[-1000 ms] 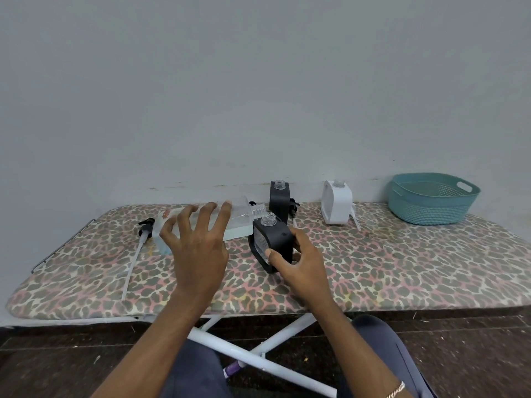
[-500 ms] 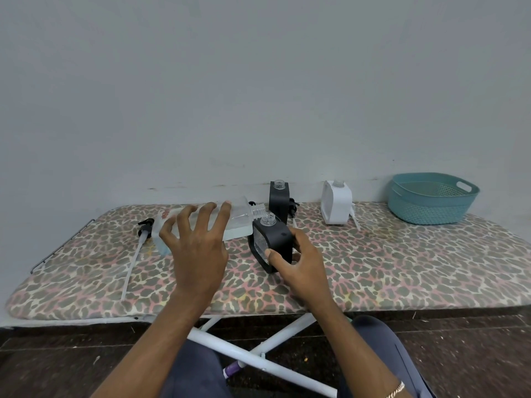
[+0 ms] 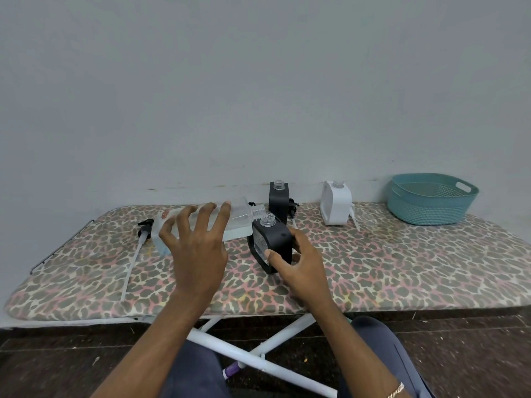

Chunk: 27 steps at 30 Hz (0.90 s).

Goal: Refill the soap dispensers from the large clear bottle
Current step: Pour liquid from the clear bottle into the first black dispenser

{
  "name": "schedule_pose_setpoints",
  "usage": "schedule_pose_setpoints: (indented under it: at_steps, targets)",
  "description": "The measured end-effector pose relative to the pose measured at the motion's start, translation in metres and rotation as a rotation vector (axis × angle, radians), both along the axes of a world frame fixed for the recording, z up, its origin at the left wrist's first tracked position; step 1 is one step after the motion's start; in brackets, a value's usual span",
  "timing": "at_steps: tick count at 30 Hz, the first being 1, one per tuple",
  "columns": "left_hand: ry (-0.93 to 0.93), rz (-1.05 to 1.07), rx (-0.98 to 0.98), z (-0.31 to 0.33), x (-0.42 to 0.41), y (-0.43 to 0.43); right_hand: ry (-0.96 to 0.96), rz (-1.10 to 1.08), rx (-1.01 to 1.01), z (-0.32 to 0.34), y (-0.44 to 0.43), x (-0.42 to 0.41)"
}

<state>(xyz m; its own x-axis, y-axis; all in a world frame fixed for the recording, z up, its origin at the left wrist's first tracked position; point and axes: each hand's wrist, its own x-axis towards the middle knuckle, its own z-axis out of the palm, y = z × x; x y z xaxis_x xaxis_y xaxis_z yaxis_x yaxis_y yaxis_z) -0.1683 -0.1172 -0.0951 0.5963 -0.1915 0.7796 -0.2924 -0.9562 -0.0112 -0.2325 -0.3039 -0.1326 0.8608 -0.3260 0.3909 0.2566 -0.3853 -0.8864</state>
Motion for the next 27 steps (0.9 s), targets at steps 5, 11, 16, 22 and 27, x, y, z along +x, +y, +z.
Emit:
schedule_pose_setpoints:
  at_steps: [5,11,16,22,27]
  targets:
    - [-0.003,0.0,0.0,0.0002,0.0002,-0.0005,0.009,-0.004,0.001,0.0031,-0.0002,-0.002]
    - [-0.016,-0.003,-0.004,-0.0004,0.0004,-0.0006,0.0,0.0,-0.002,0.0038,0.0,-0.0027]
    - [-0.019,-0.004,-0.005,-0.0007,0.0004,-0.0004,-0.006,0.002,-0.001,0.0038,0.0003,-0.0032]
    - [-0.012,-0.007,-0.005,-0.0003,-0.0001,-0.0004,0.0,0.008,-0.004,0.0043,0.0002,-0.0035]
    - [-0.011,-0.004,-0.006,-0.0001,-0.0001,-0.0005,0.0,0.01,-0.005,0.0046,-0.0003,-0.0046]
